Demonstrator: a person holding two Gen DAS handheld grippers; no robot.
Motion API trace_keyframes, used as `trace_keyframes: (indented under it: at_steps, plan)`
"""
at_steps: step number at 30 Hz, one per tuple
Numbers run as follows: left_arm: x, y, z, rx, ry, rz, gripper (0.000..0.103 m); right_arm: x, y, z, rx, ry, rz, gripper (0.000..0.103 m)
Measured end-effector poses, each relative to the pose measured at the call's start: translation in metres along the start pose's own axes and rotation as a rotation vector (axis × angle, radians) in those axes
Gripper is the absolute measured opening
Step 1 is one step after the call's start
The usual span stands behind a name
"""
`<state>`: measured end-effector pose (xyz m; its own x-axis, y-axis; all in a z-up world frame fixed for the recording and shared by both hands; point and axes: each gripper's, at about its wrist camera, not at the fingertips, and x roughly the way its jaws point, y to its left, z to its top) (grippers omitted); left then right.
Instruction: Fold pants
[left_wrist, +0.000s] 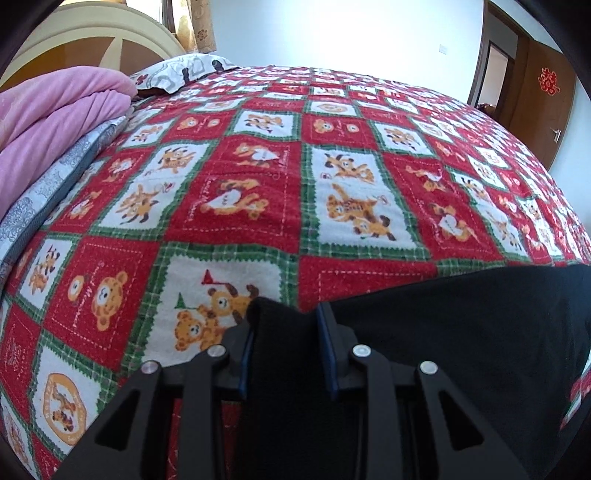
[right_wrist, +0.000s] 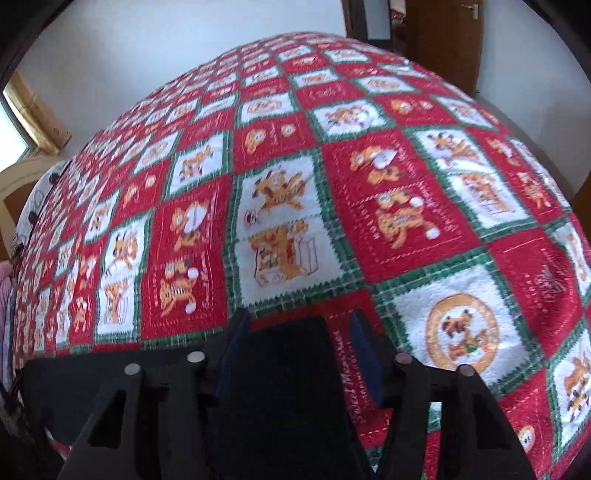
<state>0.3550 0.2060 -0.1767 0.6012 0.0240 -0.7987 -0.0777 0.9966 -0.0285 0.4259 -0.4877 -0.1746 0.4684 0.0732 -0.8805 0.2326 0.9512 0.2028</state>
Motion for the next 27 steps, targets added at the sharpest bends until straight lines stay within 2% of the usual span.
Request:
trace_keyframes:
  at_steps: [4,6,8,12,16,18,27]
  plan:
    - [0.004,-0.010,0.002,0.044,0.014,0.055,0.034,0.012,-0.004,-0.005,0.006,0.026,0.010,0.045]
    - [0.004,-0.017,0.003,0.073,0.015,0.098,0.035,0.013,-0.005,-0.005,0.019,0.024,-0.004,0.015]
    - [0.005,-0.017,0.003,0.077,0.016,0.099,0.034,0.010,-0.005,-0.006,0.029,0.014,0.031,0.009]
    - [0.002,-0.013,0.003,0.066,0.002,0.069,0.030,0.000,0.004,-0.010,-0.009,-0.009,0.026,0.008]
    - [-0.008,-0.019,0.004,0.095,-0.040,0.069,0.013,-0.028,0.008,-0.015,-0.028,-0.090,0.021,0.008]
    - [-0.019,-0.018,0.006,0.093,-0.084,0.074,0.013,-0.049,0.007,-0.019,-0.038,-0.142,0.031,0.008]
    - [-0.087,0.000,0.000,0.056,-0.247,-0.006,0.012,-0.145,0.002,-0.059,-0.095,-0.337,0.090,0.008]
